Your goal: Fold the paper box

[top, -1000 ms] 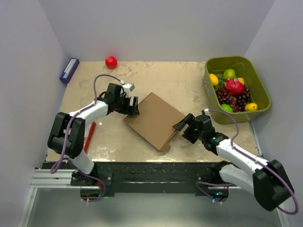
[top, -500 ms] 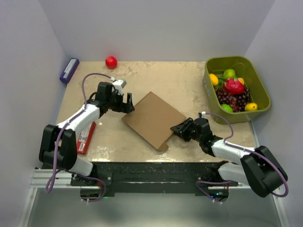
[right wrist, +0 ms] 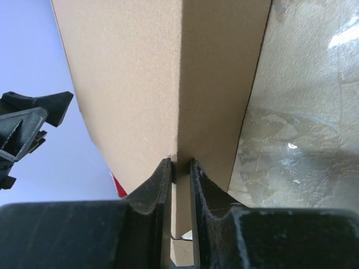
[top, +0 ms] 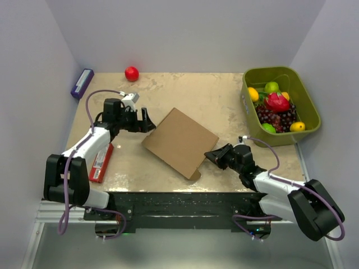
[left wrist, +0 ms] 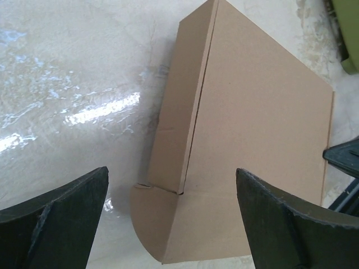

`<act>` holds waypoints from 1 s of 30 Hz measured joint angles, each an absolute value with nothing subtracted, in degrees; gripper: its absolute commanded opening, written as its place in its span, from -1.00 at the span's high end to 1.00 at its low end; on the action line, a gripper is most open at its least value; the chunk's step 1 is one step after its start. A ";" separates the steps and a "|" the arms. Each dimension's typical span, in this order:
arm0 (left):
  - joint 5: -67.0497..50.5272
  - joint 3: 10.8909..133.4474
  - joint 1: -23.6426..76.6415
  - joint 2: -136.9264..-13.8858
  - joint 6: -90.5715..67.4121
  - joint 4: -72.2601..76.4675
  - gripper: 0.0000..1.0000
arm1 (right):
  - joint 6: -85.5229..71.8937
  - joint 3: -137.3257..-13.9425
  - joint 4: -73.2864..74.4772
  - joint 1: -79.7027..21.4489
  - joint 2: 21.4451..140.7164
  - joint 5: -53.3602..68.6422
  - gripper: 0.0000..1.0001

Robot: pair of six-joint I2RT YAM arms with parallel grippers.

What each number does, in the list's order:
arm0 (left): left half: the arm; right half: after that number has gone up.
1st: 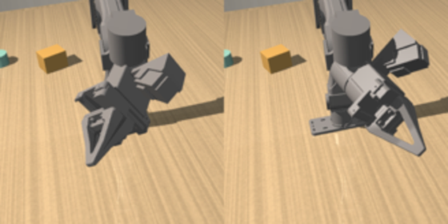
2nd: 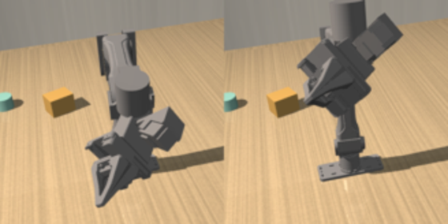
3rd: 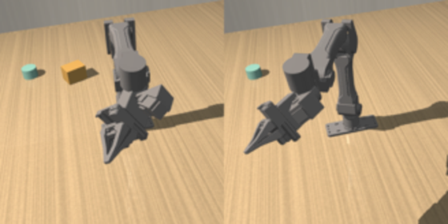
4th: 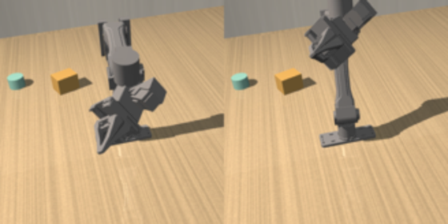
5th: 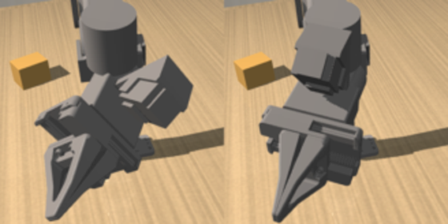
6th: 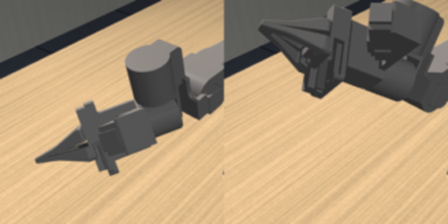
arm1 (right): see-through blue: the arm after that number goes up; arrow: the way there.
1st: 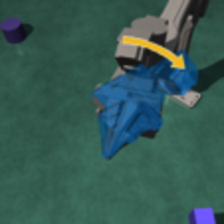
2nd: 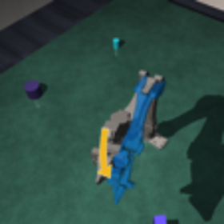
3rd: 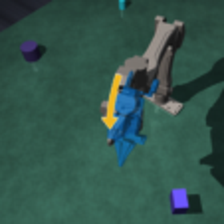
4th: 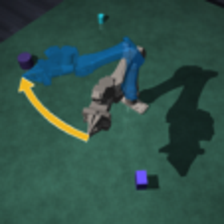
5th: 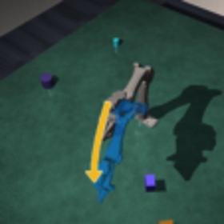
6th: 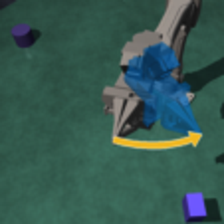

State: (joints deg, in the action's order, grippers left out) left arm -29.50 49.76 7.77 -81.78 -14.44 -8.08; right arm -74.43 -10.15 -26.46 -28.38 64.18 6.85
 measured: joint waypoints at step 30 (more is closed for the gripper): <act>-49.52 46.02 10.11 -94.02 -27.46 9.52 0.20 | -69.69 -8.91 -19.31 -28.12 55.59 4.45 0.49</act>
